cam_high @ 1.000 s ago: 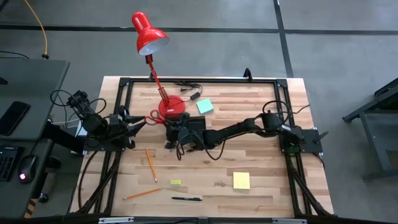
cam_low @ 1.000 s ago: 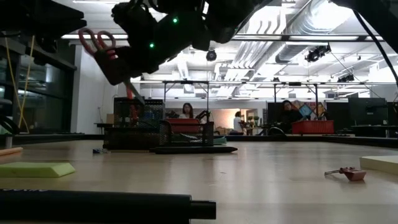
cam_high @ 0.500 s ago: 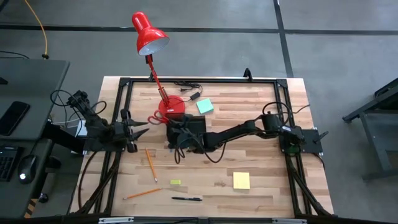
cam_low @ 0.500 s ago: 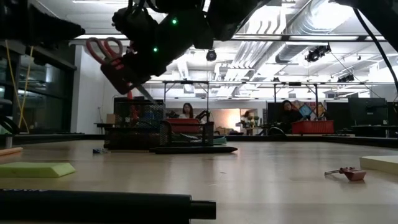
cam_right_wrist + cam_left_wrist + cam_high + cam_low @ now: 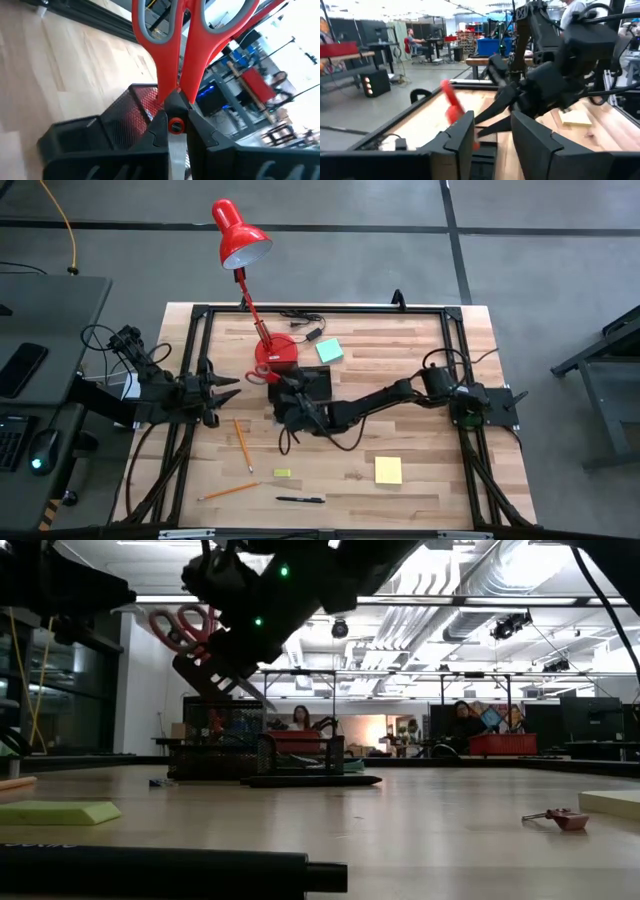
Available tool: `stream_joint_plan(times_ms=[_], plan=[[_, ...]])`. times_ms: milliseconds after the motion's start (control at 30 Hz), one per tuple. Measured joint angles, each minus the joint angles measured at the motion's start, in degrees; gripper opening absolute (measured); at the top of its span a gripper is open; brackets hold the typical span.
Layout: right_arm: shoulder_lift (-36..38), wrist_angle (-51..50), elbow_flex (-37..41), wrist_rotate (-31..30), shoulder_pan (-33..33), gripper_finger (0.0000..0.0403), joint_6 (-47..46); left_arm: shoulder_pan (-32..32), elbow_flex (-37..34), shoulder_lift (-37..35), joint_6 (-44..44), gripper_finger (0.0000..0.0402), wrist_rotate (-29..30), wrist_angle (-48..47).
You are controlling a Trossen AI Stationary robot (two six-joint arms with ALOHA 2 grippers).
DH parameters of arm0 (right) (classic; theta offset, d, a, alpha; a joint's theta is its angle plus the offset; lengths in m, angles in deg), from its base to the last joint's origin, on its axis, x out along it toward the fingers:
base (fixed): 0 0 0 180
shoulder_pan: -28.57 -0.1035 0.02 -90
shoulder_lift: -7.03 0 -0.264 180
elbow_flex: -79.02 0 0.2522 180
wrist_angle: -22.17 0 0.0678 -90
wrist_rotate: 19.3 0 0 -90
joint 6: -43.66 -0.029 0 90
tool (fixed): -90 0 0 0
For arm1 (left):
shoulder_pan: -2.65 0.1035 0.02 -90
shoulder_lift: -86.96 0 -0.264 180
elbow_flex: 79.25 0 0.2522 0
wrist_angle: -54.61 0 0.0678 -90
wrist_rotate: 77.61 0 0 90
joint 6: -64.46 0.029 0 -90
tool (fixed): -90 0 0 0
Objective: Pick and place office supplies into organizer
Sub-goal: Put the red scissors into the desk organizer
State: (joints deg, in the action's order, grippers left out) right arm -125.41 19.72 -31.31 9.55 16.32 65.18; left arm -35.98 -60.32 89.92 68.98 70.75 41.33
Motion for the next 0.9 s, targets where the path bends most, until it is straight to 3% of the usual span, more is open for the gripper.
stream_joint_plan(times_ms=[233, 400, 900], plan=[[0.0, 0.2, 0.0, 0.8, -1.3, 0.0002, 0.4, 0.0, 0.0, 0.0, -3.3, 0.0193, 0.2, -0.4], [0.0, 1.9, 0.0, 3.0, -1.3, 0.0002, 1.4, 0.0, 0.0, 0.0, -3.4, 0.0212, 0.3, -0.4], [0.0, 7.1, 0.0, 8.2, -1.3, 0.0002, 4.3, 0.0, 0.0, 0.0, -3.5, 0.0178, 0.3, -0.6]])
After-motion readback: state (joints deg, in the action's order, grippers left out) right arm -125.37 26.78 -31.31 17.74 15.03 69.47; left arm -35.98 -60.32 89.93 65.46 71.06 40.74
